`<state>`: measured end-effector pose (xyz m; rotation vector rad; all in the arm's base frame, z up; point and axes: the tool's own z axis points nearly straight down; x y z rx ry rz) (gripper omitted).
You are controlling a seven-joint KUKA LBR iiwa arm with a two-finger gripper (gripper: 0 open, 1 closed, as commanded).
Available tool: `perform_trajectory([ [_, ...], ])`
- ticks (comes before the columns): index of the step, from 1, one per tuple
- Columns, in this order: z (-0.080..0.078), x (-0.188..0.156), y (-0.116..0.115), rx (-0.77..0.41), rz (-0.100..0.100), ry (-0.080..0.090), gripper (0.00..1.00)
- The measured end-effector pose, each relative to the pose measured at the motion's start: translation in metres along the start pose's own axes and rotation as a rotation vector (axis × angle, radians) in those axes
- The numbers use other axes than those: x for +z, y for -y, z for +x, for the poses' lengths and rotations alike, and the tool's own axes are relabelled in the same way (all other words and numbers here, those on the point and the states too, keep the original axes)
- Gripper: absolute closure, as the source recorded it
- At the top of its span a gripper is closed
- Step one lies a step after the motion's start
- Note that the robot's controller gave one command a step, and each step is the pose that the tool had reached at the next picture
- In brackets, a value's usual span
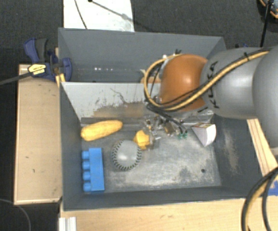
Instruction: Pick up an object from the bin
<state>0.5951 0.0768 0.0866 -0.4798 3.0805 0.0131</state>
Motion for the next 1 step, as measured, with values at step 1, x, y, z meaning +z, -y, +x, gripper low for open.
perform_trajectory([
  [1, 0.0215, -0.1567, -0.0029, -0.053, 0.005, -0.02, 1.0],
])
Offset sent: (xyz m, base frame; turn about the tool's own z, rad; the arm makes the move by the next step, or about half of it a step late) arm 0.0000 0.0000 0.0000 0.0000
